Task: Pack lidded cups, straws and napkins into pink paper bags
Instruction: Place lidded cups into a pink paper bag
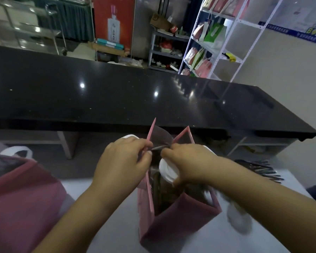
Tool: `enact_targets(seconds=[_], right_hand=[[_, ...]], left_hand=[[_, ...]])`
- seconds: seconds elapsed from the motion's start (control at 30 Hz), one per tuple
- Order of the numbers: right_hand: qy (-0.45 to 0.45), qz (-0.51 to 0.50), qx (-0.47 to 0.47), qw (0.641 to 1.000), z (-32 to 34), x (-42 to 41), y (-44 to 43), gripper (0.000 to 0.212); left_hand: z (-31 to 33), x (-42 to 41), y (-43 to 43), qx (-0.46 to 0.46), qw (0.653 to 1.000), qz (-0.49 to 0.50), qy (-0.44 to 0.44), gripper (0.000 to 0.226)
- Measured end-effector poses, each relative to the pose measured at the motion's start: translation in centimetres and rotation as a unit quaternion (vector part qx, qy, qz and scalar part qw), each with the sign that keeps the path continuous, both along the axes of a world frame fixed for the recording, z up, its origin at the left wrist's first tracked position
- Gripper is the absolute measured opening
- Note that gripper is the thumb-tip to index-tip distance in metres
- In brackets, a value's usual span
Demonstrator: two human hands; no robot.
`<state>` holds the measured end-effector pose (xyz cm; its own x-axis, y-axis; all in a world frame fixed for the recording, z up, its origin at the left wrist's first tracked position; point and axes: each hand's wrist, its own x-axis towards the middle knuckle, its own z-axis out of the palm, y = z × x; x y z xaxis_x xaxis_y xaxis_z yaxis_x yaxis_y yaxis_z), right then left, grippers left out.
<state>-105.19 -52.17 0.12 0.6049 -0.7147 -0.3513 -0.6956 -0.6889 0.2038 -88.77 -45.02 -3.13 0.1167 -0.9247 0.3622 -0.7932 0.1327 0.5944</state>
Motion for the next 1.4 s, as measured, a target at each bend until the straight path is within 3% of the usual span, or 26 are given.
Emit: enact_targets(seconds=[0.13, 0.37, 0.6, 0.97, 1.1, 1.17, 1.23, 1.33, 1.4], right_hand=[[0.044, 0.034, -0.002, 0.998, -4.3, 0.6, -1.2, 0.056], [0.053, 0.083, -0.002, 0.995, -6.1, 1.1, -2.5, 0.076], [0.025, 0.086, 0.017, 0.996, -7.1, 1.1, -2.8, 0.072], [0.007, 0.053, 0.052, 0.997, -8.6, -0.2, -3.4, 0.073], [0.002, 0.056, 0.037, 0.998, -6.7, -0.8, -3.5, 0.062], [-0.059, 0.078, 0.017, 0.995, -4.7, -1.2, -3.4, 0.048], [-0.177, 0.089, 0.002, 0.98, -2.2, -2.2, -3.6, 0.032], [-0.397, 0.037, -0.029, 0.917, 0.8, -5.3, -4.6, 0.017], [-0.452, -0.02, -0.055, 0.89, 1.5, -8.1, -5.9, 0.015]], left_hand=[[-0.1, 0.3, 0.0, -0.002, 1.0, 0.005, -0.004, 0.021], [0.0, 0.2, 0.0, 0.009, 1.0, 0.009, -0.013, 0.024], [0.5, 0.1, 0.1, 0.025, 0.999, 0.017, -0.012, 0.033], [0.9, -1.6, 0.5, 0.035, 0.997, 0.053, -0.053, 0.024], [1.7, -2.3, 0.9, 0.012, 0.996, 0.062, -0.062, 0.019], [2.1, -2.6, 1.1, 0.0, 0.994, 0.078, -0.071, 0.015], [2.3, -3.0, 1.1, 0.0, 0.991, 0.096, -0.092, 0.012], [2.6, -3.6, 1.1, -0.002, 0.989, 0.114, -0.095, 0.01], [3.0, -4.2, 1.2, 0.001, 0.987, 0.126, -0.095, 0.008]])
